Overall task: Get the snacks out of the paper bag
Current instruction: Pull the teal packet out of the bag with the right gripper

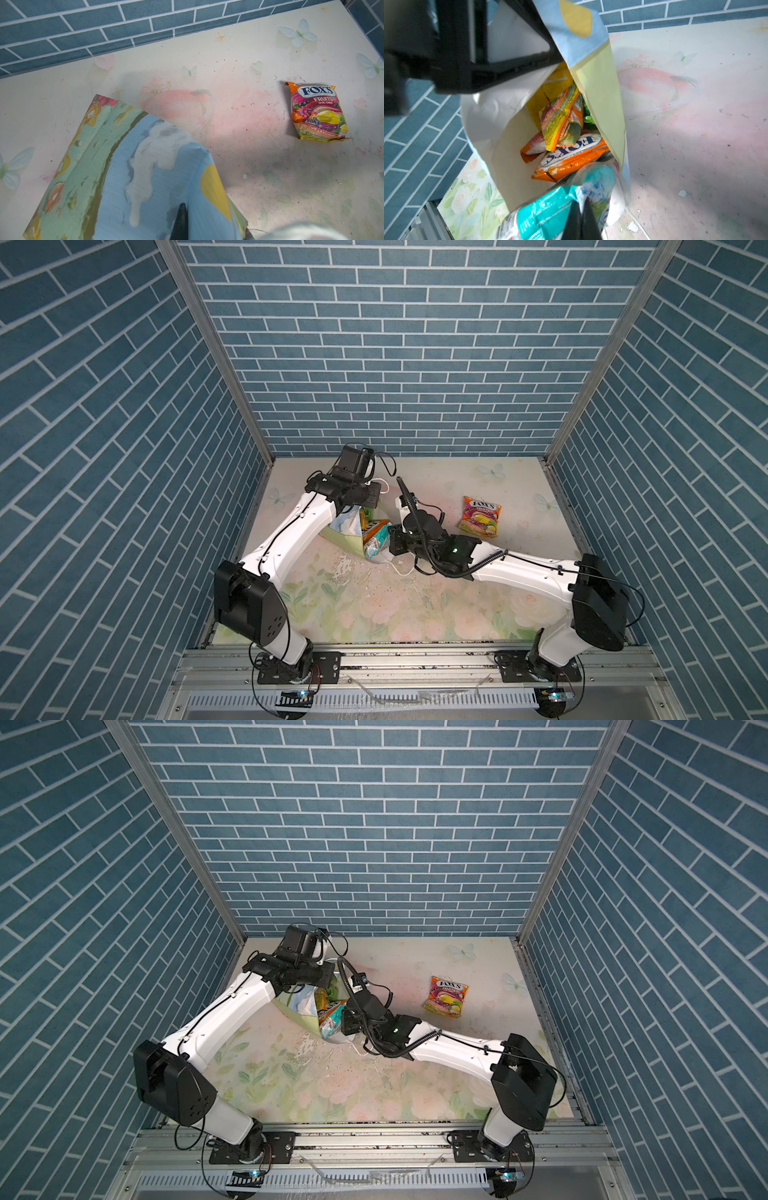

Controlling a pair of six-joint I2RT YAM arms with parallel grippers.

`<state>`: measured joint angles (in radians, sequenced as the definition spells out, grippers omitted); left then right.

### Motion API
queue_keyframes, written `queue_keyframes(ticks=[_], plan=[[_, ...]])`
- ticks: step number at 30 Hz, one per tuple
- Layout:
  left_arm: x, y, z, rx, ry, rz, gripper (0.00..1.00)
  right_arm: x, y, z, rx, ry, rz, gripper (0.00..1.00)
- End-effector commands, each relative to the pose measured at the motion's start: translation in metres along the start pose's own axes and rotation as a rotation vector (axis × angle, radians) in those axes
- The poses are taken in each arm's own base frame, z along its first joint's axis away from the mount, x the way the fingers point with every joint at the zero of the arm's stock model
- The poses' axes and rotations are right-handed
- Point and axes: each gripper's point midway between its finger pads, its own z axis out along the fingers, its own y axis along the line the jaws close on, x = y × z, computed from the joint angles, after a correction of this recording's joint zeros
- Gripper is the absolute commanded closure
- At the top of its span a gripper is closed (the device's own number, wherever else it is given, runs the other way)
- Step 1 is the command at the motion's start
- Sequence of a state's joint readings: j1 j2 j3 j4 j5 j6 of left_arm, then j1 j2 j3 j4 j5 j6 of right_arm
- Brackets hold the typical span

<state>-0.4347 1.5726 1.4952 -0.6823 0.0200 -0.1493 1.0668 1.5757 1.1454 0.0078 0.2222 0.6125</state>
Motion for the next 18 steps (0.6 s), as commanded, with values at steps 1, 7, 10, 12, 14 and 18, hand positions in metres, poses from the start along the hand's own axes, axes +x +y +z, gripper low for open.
queue_keyframes(ticks=[1,7,10,12,14,18], plan=[[-0.019,-0.003,-0.017,0.009,-0.072,0.002,1.00,-0.037,0.007,-0.029,-0.003,-0.094,-0.015,1.00],[-0.021,0.000,-0.023,-0.009,-0.081,0.013,1.00,-0.054,-0.003,-0.062,0.040,-0.143,-0.037,1.00],[-0.023,-0.001,-0.026,-0.001,-0.087,0.010,1.00,-0.064,-0.005,-0.076,0.056,-0.166,-0.056,1.00],[-0.023,-0.002,-0.028,0.006,-0.089,0.009,1.00,-0.070,-0.011,-0.087,0.087,-0.177,-0.068,1.00],[-0.023,-0.002,-0.028,0.002,-0.089,0.009,1.00,-0.075,-0.015,-0.097,0.105,-0.200,-0.065,1.00],[-0.022,0.000,-0.026,-0.008,-0.085,0.013,1.00,-0.082,-0.020,-0.115,0.113,-0.232,-0.062,1.00]])
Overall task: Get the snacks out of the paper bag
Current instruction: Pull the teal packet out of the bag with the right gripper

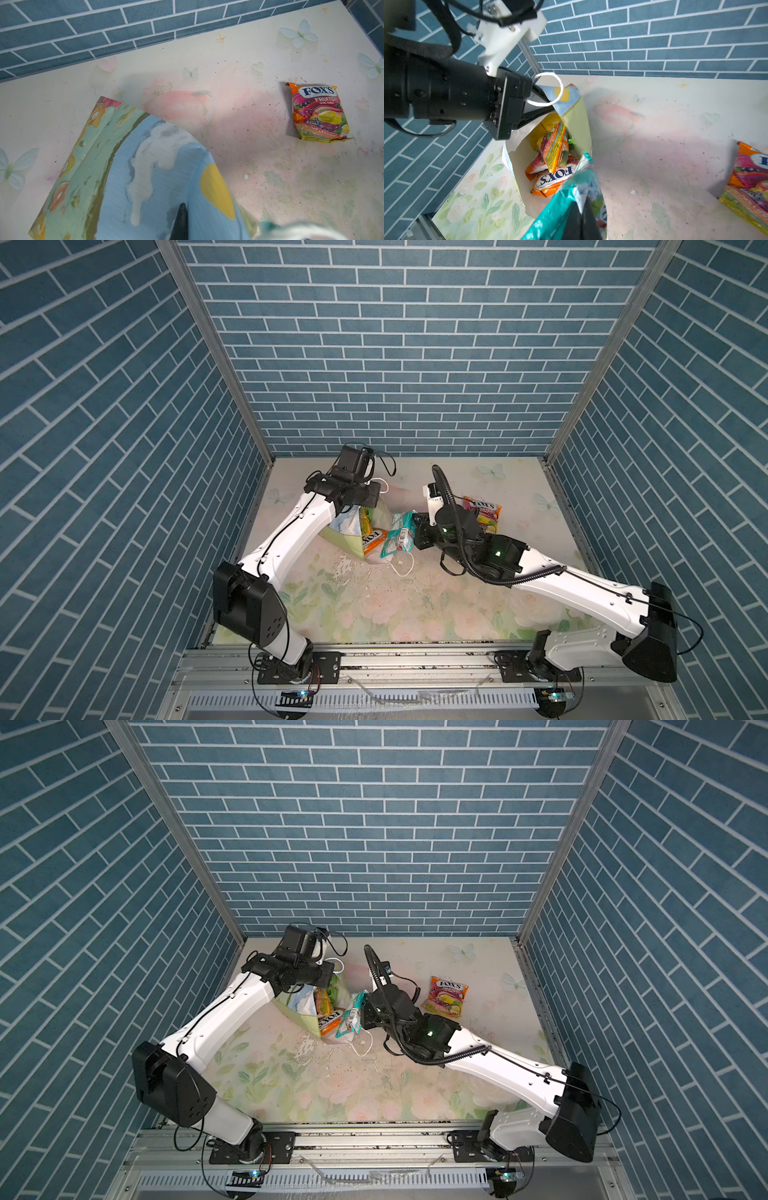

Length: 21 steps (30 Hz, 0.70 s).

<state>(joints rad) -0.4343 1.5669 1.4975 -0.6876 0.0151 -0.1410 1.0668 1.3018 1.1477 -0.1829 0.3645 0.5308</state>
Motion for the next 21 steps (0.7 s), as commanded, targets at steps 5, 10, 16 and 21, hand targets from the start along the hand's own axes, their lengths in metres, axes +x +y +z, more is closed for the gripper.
queue_keyframes(ticks=[5,10,16,21], plan=[[-0.020,0.000,-0.021,-0.011,-0.074,0.006,1.00,-0.037,-0.020,-0.039,0.080,-0.101,-0.031,1.00],[-0.019,0.000,-0.020,-0.006,-0.064,0.006,1.00,-0.045,-0.040,-0.056,0.145,-0.129,-0.032,1.00],[-0.020,0.000,-0.020,-0.007,-0.070,0.005,1.00,-0.047,-0.084,-0.071,0.253,-0.127,0.013,1.00],[-0.020,0.000,-0.022,-0.002,-0.065,-0.008,1.00,-0.043,-0.133,-0.084,0.368,-0.125,0.053,1.00]])
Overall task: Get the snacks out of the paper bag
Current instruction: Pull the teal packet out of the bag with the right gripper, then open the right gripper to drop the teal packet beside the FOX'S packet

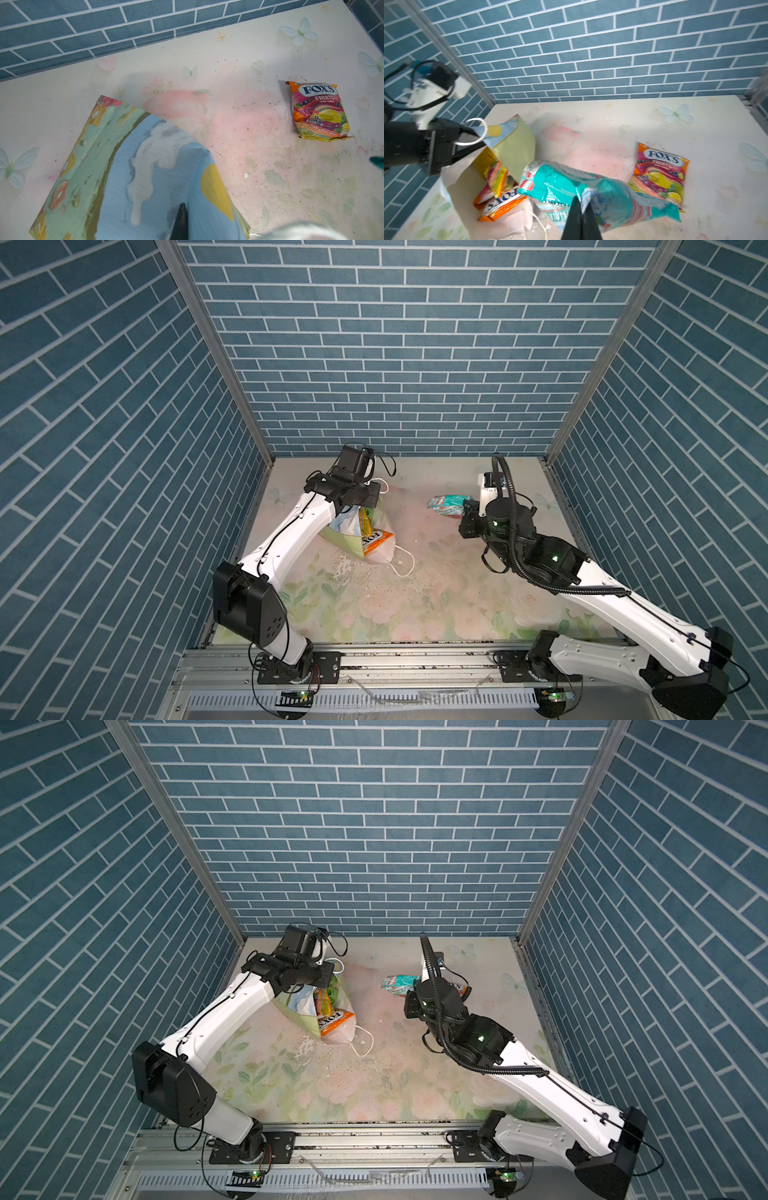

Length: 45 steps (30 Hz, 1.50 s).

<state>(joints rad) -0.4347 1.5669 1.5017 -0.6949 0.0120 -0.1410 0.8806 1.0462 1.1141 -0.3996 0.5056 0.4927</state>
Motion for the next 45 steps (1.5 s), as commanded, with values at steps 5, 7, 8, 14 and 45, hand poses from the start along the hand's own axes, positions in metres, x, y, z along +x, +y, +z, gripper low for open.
queue_keyframes(ticks=[5,7,8,14,45], plan=[[-0.018,-0.001,-0.017,0.002,-0.063,-0.011,1.00,0.006,-0.067,0.003,0.174,0.006,0.040,1.00],[-0.016,0.000,-0.012,-0.004,-0.049,-0.010,1.00,0.013,-0.079,0.007,0.202,0.014,0.054,1.00],[-0.015,0.000,-0.010,-0.005,-0.042,-0.009,1.00,0.017,-0.083,0.010,0.208,0.022,0.061,1.00],[-0.013,0.003,-0.005,-0.024,-0.032,-0.003,1.00,0.037,-0.101,0.022,0.231,0.060,0.091,1.00],[-0.023,0.010,-0.027,-0.061,-0.097,0.019,1.00,0.054,-0.110,0.139,0.254,0.293,0.036,1.00]])
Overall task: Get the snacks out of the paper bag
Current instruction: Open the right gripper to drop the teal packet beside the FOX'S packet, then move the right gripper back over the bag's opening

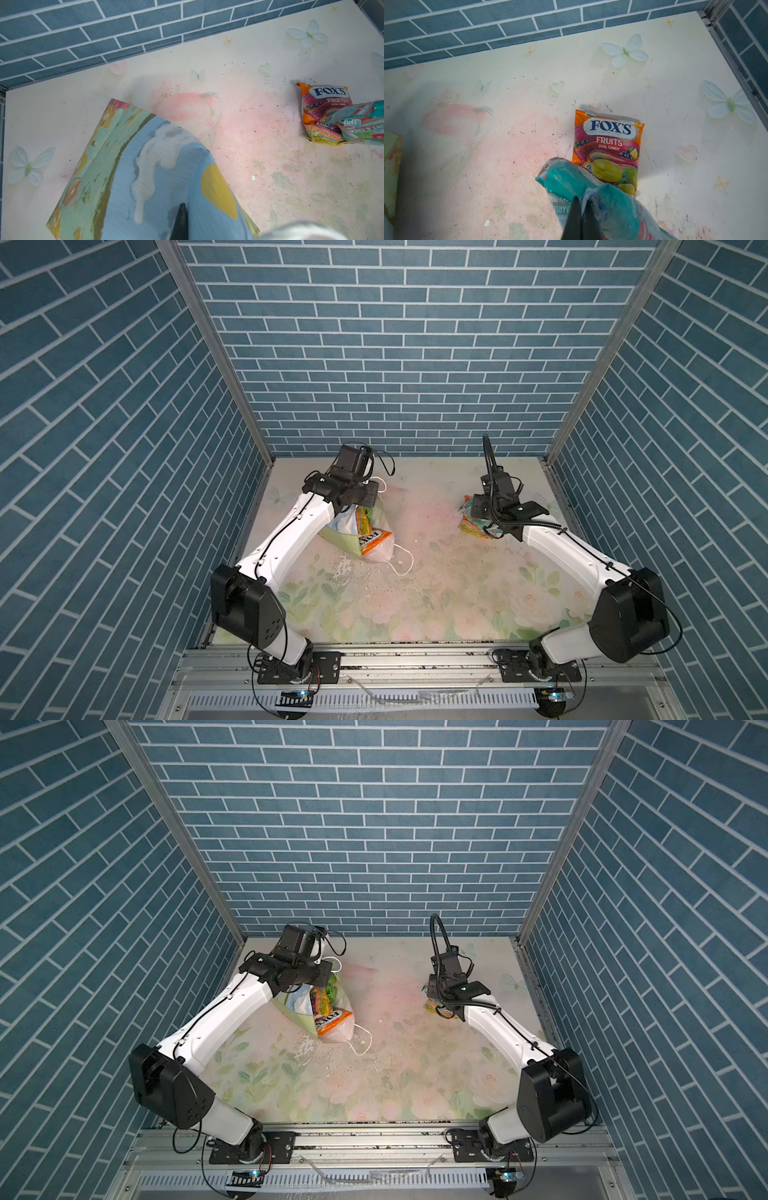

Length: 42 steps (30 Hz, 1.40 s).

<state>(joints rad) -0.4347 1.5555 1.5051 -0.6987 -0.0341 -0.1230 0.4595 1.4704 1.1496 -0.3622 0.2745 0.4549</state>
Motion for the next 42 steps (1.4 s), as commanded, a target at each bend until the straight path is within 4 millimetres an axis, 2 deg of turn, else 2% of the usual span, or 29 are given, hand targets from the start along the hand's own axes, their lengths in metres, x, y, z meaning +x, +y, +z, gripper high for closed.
queue_keyframes(ticks=[1,2,3,5,6,9,10,18,23,25,27,32,34,42], plan=[[-0.019,0.003,-0.021,-0.014,-0.080,0.001,1.00,-0.020,0.007,-0.003,-0.028,-0.035,-0.016,1.00],[-0.019,0.002,-0.020,-0.014,-0.076,0.002,1.00,-0.022,0.009,-0.003,-0.034,-0.038,-0.018,1.00],[-0.018,0.003,-0.018,-0.015,-0.071,0.005,1.00,-0.023,0.010,-0.003,-0.038,-0.036,-0.021,0.94],[-0.018,0.004,-0.017,-0.020,-0.067,0.005,1.00,-0.024,0.013,-0.004,-0.059,-0.032,-0.030,0.61],[-0.018,0.003,-0.017,-0.018,-0.067,0.007,1.00,-0.025,0.015,-0.006,-0.067,-0.031,-0.034,0.53],[-0.017,0.003,-0.016,-0.017,-0.065,0.008,1.00,-0.026,0.016,-0.015,-0.088,-0.038,-0.036,0.35],[-0.018,0.004,-0.017,-0.021,-0.069,0.007,1.00,-0.028,0.017,-0.020,-0.100,-0.048,-0.031,0.32],[-0.020,0.005,-0.022,-0.025,-0.081,0.007,1.00,-0.034,0.027,-0.065,-0.250,-0.110,0.021,0.28],[-0.020,0.004,-0.022,-0.024,-0.081,0.009,1.00,-0.028,0.037,-0.088,-0.361,-0.115,0.063,0.20],[-0.020,0.005,-0.021,-0.028,-0.079,0.012,1.00,-0.025,0.043,-0.095,-0.409,-0.109,0.083,0.21],[-0.019,0.005,-0.020,-0.031,-0.073,0.013,1.00,-0.021,0.058,-0.105,-0.445,-0.114,0.065,0.22],[-0.020,0.003,-0.021,-0.016,-0.074,0.007,1.00,0.006,0.125,-0.122,-0.562,-0.053,-0.049,0.23],[-0.020,0.002,-0.022,-0.009,-0.075,0.006,1.00,0.016,0.145,-0.124,-0.609,-0.036,-0.052,0.23],[-0.020,0.004,-0.023,-0.020,-0.079,0.006,1.00,0.051,0.188,-0.132,-0.669,-0.018,-0.096,0.24]])
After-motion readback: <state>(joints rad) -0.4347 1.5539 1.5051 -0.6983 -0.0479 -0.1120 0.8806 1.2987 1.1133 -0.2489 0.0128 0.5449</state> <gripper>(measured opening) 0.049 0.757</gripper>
